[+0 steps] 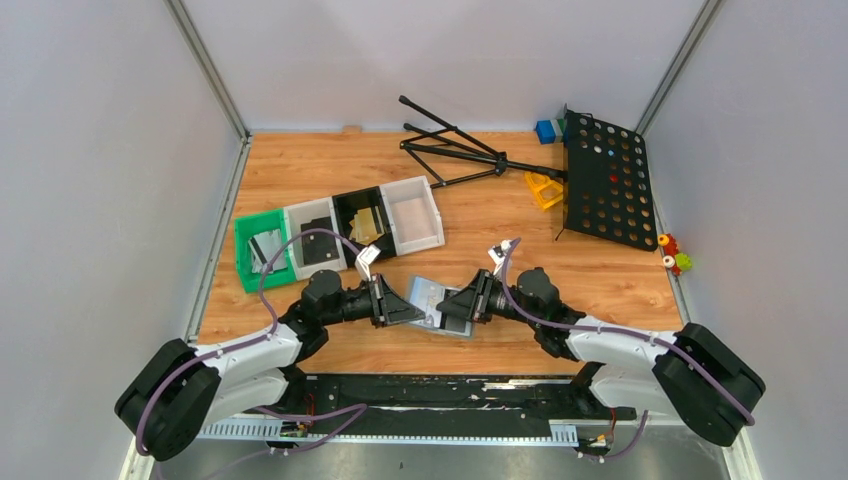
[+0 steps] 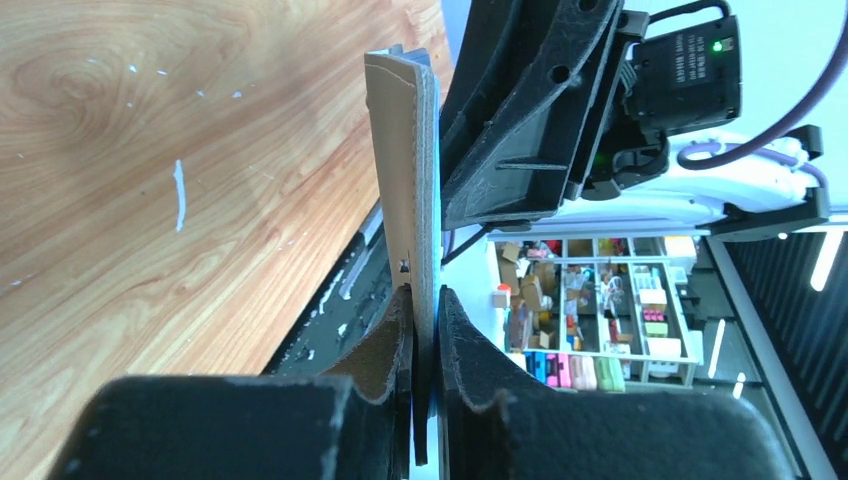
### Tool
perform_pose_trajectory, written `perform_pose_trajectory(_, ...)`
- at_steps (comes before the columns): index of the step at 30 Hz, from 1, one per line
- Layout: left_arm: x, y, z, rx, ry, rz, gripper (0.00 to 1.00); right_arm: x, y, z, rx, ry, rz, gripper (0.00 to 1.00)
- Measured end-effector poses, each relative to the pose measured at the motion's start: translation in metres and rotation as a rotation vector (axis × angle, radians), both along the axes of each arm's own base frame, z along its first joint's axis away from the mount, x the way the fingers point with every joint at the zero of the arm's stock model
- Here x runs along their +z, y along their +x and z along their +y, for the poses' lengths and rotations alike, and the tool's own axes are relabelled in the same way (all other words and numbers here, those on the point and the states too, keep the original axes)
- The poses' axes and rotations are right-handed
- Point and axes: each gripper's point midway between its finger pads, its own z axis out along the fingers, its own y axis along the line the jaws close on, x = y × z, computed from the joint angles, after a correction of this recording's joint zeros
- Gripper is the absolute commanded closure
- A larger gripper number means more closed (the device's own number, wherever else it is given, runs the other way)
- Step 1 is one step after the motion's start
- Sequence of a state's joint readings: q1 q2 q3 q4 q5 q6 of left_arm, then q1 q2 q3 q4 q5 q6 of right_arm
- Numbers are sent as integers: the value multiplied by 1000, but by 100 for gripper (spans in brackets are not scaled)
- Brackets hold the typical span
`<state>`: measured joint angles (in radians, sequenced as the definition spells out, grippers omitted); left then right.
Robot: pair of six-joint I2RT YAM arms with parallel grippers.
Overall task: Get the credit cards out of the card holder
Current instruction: Remove the credit card from the card holder.
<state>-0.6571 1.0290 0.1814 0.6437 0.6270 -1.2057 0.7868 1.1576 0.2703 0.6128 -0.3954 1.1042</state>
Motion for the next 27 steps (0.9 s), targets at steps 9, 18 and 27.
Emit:
perform_pose_trajectory(9,22,-3,0,0,-124,-17,100,26,-6,-1,16,104,-47,84)
perform_pose_trajectory(18,35,-3,1,-2,-182,-31,97,39,-3,0,23,157,-62,100)
perform_pose_trajectory(27,32,-2,5,41,-174,-35,84,38,-10,-2,37,142,-48,100)
